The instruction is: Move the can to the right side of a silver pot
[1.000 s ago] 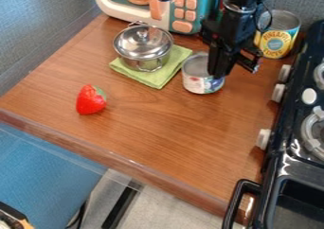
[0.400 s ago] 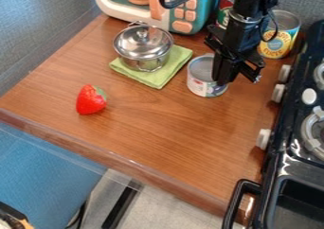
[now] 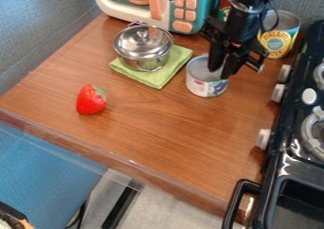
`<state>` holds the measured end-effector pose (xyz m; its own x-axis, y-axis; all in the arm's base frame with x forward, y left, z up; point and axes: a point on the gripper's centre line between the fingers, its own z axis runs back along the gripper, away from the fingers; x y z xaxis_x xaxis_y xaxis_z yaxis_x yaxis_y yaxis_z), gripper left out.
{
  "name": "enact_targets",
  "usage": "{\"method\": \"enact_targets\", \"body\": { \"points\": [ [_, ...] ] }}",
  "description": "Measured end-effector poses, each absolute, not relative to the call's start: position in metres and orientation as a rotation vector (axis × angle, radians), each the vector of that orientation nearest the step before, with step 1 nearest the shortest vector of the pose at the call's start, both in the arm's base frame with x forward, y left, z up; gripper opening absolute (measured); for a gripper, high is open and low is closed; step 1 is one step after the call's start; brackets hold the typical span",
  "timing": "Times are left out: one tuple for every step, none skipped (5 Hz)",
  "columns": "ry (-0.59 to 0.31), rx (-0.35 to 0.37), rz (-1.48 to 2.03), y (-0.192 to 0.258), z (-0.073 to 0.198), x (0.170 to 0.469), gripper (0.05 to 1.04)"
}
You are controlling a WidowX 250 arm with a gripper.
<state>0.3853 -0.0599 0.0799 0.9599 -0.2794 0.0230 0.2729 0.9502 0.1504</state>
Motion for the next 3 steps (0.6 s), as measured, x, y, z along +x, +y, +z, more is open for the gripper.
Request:
{"method": "enact_targets", "body": {
  "points": [
    [-0.093,0.119,-0.161,-0.047,0.118,0.391,0.817],
    [-0.097,0.132,-0.002,-0.035,0.142,0.395,1.003],
    [-0.095,0.11,0.04,-0.019,0.152,0.397,1.004]
  ]
}}
